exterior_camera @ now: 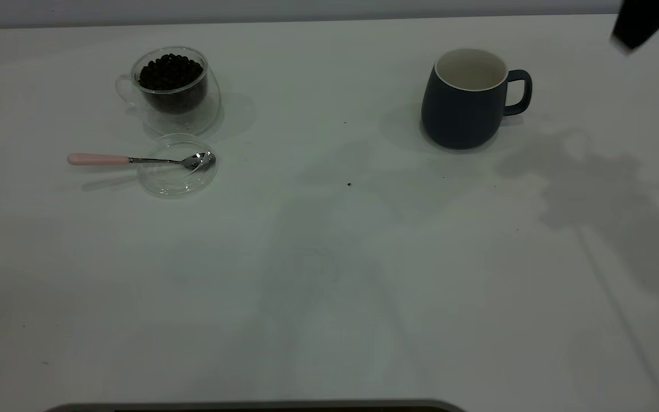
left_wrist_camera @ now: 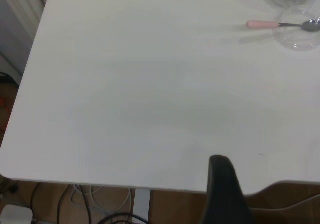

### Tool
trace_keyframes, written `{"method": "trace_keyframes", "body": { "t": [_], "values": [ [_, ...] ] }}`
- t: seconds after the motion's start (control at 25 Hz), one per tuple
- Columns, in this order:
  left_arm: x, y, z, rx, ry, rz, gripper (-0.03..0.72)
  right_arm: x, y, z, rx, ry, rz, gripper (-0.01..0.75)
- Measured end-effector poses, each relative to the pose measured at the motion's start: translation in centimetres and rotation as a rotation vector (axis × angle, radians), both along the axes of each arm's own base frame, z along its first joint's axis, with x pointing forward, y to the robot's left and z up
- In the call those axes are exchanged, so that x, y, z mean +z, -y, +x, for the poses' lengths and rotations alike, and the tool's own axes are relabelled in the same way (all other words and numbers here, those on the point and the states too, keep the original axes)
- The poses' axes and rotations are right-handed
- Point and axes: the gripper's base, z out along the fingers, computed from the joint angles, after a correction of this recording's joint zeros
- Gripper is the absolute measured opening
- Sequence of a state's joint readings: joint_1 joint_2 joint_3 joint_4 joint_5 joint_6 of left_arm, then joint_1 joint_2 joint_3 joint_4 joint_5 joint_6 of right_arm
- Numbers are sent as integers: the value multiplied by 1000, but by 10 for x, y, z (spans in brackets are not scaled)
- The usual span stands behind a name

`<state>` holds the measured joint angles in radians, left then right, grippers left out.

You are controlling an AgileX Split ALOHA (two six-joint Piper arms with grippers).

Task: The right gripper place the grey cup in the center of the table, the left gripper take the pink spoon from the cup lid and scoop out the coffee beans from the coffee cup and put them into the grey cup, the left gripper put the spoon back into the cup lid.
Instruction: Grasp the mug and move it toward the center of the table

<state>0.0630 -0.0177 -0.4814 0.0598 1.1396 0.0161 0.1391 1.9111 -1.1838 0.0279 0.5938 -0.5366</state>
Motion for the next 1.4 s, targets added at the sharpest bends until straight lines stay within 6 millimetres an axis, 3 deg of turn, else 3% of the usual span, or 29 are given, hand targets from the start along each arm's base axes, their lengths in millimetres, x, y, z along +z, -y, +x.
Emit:
{"method": "trace_keyframes", "body": {
  "t": [0.2,0.32,0.4,0.8,1.4],
  "values": [
    [0,0,0,0,0,0,536,-68,19,37,118,-43,-62,551],
    [0,0,0,0,0,0,536,-97,33,50,257,10,-123,551],
    [0,0,0,0,0,0,536,-106,35,56,365,64,-173,551],
    [0,0,0,0,0,0,536,-141,28,70,659,253,-347,551],
    [0,0,0,0,0,0,536,-137,-6,75,753,375,-391,551]
  ]
}}
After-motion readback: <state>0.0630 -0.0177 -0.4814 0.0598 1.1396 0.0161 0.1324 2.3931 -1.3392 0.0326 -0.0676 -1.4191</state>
